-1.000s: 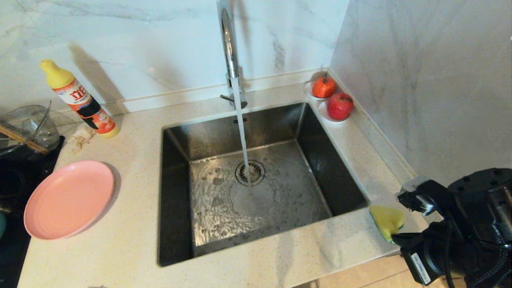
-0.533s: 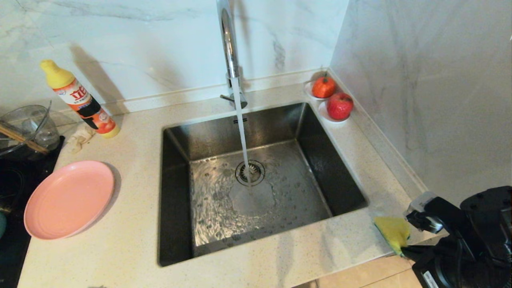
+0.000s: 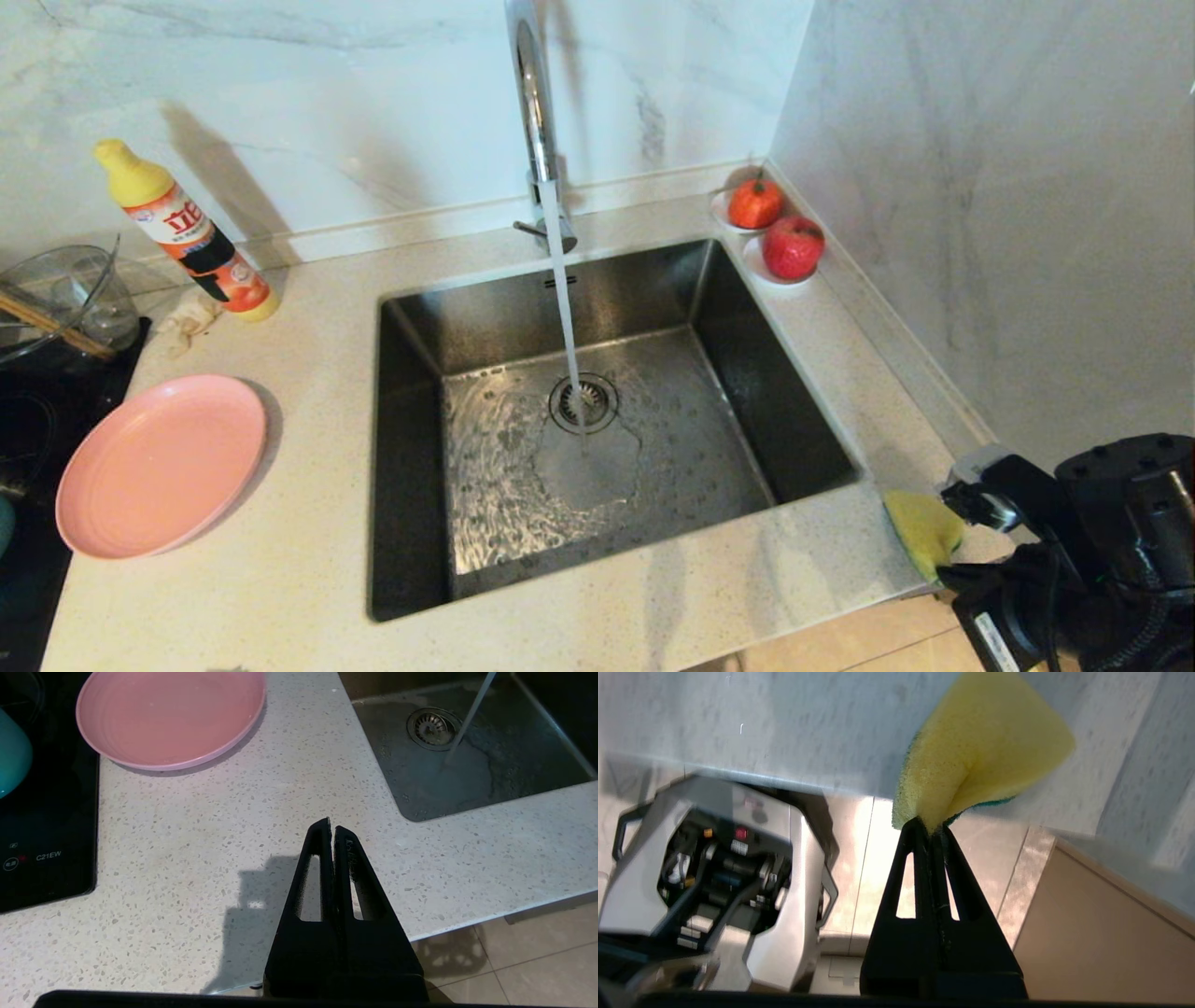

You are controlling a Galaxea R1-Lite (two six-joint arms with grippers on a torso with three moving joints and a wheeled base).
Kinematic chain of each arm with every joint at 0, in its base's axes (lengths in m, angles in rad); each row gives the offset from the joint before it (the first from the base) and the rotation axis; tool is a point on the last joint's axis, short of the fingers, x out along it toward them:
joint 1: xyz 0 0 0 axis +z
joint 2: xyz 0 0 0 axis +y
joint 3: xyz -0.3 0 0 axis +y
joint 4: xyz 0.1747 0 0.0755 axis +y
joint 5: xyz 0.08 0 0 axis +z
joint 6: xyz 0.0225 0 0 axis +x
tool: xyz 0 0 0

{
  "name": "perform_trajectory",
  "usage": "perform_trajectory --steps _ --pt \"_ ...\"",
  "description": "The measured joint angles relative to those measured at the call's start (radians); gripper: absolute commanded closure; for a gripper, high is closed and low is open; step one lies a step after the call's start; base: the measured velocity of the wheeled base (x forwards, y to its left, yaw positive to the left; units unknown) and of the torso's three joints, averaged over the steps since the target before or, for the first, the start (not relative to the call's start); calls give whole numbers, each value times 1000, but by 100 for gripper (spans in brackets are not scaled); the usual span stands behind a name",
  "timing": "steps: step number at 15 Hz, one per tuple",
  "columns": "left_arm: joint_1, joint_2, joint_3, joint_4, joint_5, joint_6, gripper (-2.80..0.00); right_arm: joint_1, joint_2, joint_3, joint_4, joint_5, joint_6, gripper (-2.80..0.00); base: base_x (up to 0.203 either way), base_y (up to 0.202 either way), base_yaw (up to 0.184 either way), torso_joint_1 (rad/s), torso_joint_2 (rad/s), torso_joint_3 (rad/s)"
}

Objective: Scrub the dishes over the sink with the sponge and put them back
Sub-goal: Put down the sponge

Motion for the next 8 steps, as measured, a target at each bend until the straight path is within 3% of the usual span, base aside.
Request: perform_trajectory --steps 8 --pt "0 0 0 0 0 0 0 -115 178 1 -308 87 -131 0 0 0 0 0 0 0"
